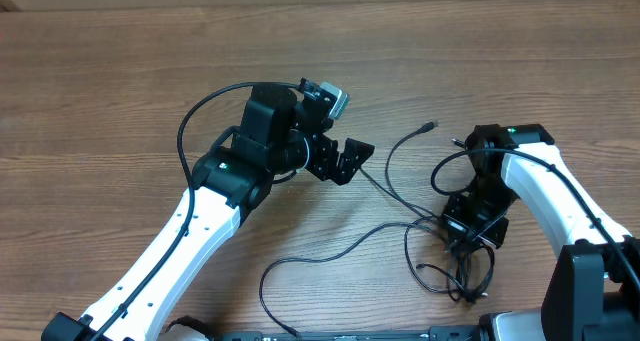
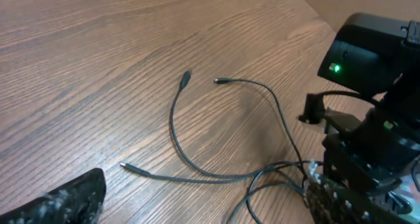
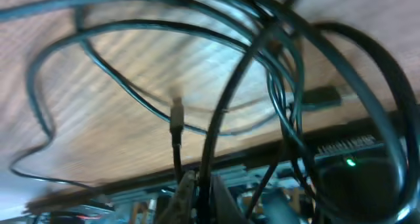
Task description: Untangle cables
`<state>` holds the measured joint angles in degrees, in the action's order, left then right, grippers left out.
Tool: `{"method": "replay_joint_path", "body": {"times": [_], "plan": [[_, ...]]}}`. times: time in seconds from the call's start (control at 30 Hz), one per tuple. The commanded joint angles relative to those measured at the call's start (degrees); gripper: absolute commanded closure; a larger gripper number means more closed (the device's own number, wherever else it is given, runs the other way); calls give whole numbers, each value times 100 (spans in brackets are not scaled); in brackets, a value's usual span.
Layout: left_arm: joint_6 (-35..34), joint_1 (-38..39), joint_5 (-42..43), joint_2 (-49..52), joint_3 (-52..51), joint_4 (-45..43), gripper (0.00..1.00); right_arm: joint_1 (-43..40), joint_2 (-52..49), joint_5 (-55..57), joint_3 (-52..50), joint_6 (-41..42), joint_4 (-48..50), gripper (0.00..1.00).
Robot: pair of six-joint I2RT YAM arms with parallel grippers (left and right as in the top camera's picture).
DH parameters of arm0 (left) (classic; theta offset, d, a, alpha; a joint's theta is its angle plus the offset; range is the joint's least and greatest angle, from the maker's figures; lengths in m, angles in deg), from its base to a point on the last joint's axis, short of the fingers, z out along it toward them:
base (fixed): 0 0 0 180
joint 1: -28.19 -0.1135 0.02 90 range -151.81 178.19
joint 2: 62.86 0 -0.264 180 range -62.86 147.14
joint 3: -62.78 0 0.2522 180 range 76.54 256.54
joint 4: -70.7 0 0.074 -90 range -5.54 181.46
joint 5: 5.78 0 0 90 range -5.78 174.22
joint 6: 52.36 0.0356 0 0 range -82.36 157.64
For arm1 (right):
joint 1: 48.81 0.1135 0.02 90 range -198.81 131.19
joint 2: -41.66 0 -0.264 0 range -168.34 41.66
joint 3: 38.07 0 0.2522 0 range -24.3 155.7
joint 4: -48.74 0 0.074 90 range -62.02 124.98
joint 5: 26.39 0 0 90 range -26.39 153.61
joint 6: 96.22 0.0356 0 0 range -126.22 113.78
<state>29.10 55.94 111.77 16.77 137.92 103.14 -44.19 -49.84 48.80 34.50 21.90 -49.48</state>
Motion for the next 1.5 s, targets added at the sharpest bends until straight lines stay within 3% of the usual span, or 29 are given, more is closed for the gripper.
{"method": "replay_joint_path", "body": {"times": [0.0,0.2,0.47,0.77,0.9,0.97,1.03,1.1,1.2,1.3,1.47], "plan": [[127,-13,-52,-24,63,44,7,17,74,-466,0,57,289,96],[120,-13,17,-24,63,63,11,13,74,-1705,186,-214,1123,96],[63,2,597,-24,63,109,12,13,74,-2931,1209,-234,2750,96],[61,2,667,-24,63,417,15,-61,74,-2304,1956,638,4341,96],[63,2,680,-24,63,472,16,-118,74,-1858,1954,636,4238,96],[63,2,675,-24,63,463,15,-116,74,-1635,1954,586,3978,83],[63,2,656,-24,63,461,12,-116,74,-1460,1954,426,3681,57],[63,2,654,-24,66,459,11,-116,74,-1226,1954,289,3379,24],[66,2,647,-24,63,431,10,-118,74,-544,1954,295,2957,3],[63,2,638,-24,63,396,9,-118,74,87,1954,295,2719,0],[63,2,638,-24,63,354,8,-116,57,214,1904,291,2717,0]]}}
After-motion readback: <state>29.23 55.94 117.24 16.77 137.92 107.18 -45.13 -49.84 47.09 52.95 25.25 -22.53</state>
